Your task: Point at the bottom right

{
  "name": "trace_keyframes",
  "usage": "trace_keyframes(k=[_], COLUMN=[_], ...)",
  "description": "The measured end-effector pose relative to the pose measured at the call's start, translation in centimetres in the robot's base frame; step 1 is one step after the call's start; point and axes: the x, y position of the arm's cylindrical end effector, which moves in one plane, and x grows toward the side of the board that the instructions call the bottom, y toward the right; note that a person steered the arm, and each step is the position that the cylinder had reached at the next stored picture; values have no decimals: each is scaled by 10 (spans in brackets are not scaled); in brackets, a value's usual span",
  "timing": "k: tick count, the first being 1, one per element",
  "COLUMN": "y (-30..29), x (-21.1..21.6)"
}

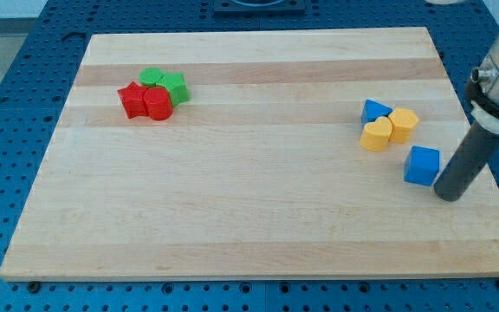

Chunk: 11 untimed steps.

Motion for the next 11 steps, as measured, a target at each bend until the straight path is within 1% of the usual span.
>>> trace_keyframes(k=[1, 3, 4, 6, 7, 8, 11], y=[-13, -17, -17, -11, -11, -11, -13], x=[-9, -46, -49, 27, 57, 69, 69])
